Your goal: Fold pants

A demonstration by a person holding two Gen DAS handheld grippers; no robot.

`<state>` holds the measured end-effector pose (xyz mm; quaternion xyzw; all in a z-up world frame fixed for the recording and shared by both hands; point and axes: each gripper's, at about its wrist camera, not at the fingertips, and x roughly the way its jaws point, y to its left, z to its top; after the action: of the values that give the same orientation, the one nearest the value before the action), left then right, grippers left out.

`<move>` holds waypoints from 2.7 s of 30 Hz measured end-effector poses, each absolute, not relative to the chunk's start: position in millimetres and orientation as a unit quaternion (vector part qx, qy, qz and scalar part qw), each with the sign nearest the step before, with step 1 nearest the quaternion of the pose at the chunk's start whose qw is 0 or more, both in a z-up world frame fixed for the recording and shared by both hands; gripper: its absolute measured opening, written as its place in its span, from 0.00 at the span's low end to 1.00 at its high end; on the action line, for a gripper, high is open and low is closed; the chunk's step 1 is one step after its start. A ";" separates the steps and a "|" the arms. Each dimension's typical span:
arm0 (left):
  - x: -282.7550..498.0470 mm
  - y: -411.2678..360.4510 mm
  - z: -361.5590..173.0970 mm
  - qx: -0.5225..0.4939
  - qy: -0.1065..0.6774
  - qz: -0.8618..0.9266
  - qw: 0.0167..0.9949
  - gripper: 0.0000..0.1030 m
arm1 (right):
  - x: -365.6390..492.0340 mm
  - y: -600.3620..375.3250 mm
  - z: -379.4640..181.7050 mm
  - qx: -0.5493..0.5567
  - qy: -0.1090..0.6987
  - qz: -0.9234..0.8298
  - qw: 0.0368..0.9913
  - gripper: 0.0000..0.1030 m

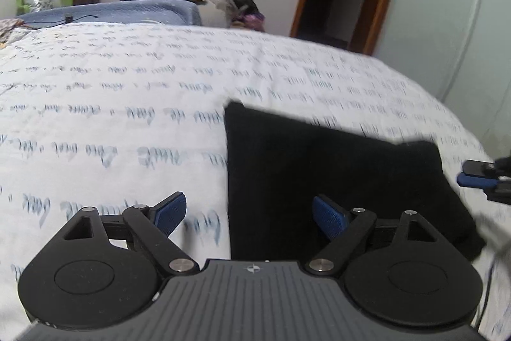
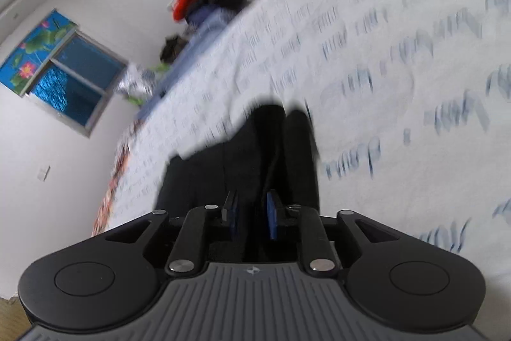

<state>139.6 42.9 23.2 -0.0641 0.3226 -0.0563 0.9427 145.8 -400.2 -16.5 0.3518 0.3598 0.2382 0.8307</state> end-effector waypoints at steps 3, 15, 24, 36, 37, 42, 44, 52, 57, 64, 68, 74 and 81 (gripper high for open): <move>166.1 44.4 33.6 -0.072 0.316 -0.053 0.944 0.86 | 159.8 -399.3 -5.2 0.352 0.347 0.242 0.835 0.30; 231.1 43.6 6.5 -0.082 0.330 -0.098 0.935 0.87 | 232.0 -345.5 -30.6 0.298 0.422 0.212 0.829 0.10; 234.6 53.2 -14.0 -0.112 0.326 -0.162 0.925 0.99 | 222.8 -353.1 -46.6 0.296 0.400 0.212 0.841 0.05; 230.9 79.0 -15.5 -0.194 0.311 -0.208 0.907 0.99 | 235.1 -240.4 50.7 0.167 0.352 0.245 0.888 0.75; 230.1 79.1 -15.3 -0.189 0.315 -0.213 0.905 0.99 | 241.4 -212.3 56.4 0.137 0.355 0.278 0.882 0.73; 226.8 73.7 -15.1 -0.149 0.323 -0.224 0.907 0.99 | 278.7 -96.2 65.2 -0.001 0.388 0.334 0.859 0.74; 224.6 70.0 -15.7 -0.129 0.323 -0.226 0.910 0.99 | 293.6 -74.9 59.0 -0.004 0.420 0.373 0.827 0.74; 221.8 67.7 -17.0 -0.103 0.326 -0.232 0.911 1.00 | 314.0 -48.3 -4.2 -0.053 0.501 0.353 0.788 0.14; 222.3 63.2 -17.3 -0.088 0.325 -0.227 0.914 1.00 | 312.3 -41.4 1.6 -0.065 0.485 0.345 0.801 0.13; 223.4 66.3 -16.6 -0.091 0.325 -0.230 0.913 1.00 | 317.6 -96.2 8.5 0.116 0.469 0.328 0.812 0.19; 224.7 67.9 -16.7 -0.097 0.324 -0.233 0.912 0.99 | 269.1 -188.5 33.0 0.248 0.412 0.324 0.815 0.31; 227.3 85.7 -17.1 -0.168 0.329 -0.253 0.894 0.99 | 172.7 -342.0 2.0 0.372 0.358 0.249 0.819 0.75; 217.1 122.5 -15.3 -0.383 0.397 -0.292 0.782 0.99 | 153.2 -387.5 -71.5 0.452 0.420 0.236 0.751 0.75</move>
<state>217.1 122.5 -15.3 -0.3828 0.3966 -0.2921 0.7816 153.2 -387.5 -71.5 0.4518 0.4198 0.2358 0.7510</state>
